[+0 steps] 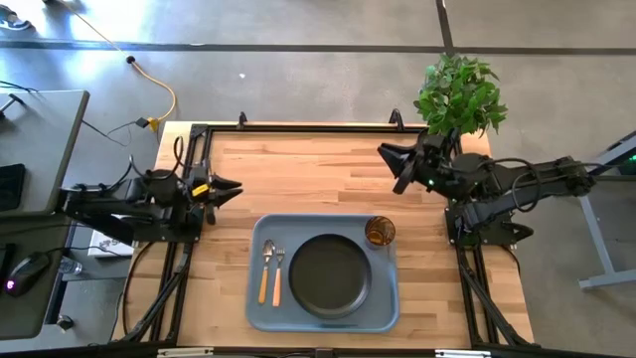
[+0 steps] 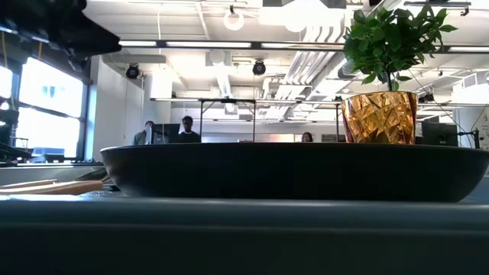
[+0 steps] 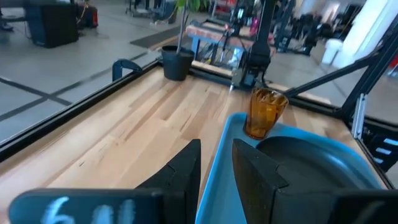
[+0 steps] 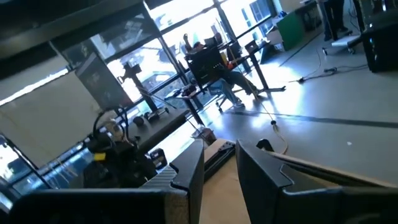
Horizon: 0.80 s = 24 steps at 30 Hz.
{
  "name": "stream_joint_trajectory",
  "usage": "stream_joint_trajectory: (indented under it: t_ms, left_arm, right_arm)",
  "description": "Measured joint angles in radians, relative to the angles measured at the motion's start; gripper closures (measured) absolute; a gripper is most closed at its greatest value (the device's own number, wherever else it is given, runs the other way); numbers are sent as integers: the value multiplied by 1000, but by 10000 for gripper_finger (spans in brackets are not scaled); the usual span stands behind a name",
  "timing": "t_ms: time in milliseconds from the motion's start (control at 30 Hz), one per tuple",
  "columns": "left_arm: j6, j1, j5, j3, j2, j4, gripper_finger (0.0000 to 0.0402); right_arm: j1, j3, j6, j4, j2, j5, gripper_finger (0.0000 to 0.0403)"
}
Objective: Pick and place plate/cup/fork/spoon on tray
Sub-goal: Return to Home Position
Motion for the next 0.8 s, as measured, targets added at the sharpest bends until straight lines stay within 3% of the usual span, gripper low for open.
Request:
stream_joint_trajectory:
  t_ms: [233,567,800]
  left_arm:
    - [8,0,3,-129,-190,9,319]
    - [-1,-4,164,-299,-191,194,319]
    - [16,-3,214,-304,-183,194,319]
  right_arm:
    - [-12,0,117,0,0,0,318]
    - [-11,0,157,-3,0,-88,318]
    - [-12,0,42,-3,-48,-135,318]
